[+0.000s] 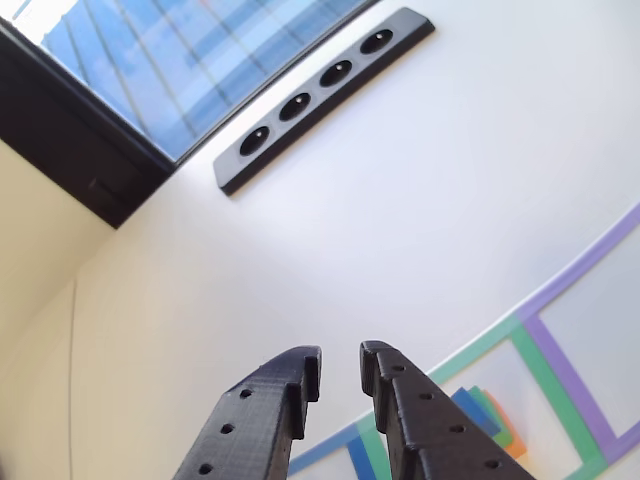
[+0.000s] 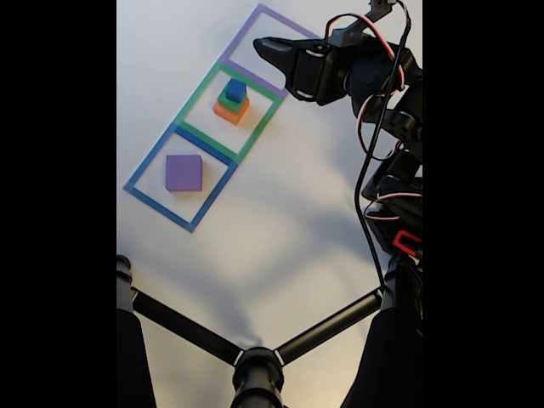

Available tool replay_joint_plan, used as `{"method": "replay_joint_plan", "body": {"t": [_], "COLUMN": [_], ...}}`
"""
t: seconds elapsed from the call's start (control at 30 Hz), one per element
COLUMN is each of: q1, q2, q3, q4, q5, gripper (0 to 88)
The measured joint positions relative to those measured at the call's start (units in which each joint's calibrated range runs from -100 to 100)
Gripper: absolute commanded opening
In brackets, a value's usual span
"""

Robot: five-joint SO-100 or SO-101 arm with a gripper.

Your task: Tower of hanoi

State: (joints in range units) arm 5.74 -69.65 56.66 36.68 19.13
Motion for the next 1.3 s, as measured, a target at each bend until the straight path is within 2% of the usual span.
{"method": "replay_joint_plan", "body": {"t": [0.07, 0.1, 0.13, 0.2, 0.23, 0.3, 0.37, 0.5, 0.77, 0.83, 1.0, 1.3], "q1": [0.6, 1.9, 3.49, 4.39, 3.99, 4.59, 5.69, 5.99, 7.49, 7.79, 8.69, 12.68], "q2": [0.08, 0.08, 0.08, 0.59, 0.92, 1.6, 2.1, 2.1, 2.1, 2.1, 2.1, 1.35], "q3": [-0.34, -0.77, -1.12, -2.15, -2.92, -3.78, -3.96, -3.96, -3.96, -3.96, -3.96, 0.95], "q4": [-0.32, -0.64, -0.64, -0.64, -0.48, 0.32, 1.04, 3.03, 5.26, 5.26, 5.26, 6.54], "q5": [3.77, 9.61, 19.23, 43.17, 52.97, 67.67, 75.97, 79.55, 80.87, 80.87, 80.87, 80.87], "gripper": [0.4, 0.4, 0.4, 0.4, 0.4, 0.4, 0.9, 0.4, 1.1, 11.4, 27.1, 35.8]}}
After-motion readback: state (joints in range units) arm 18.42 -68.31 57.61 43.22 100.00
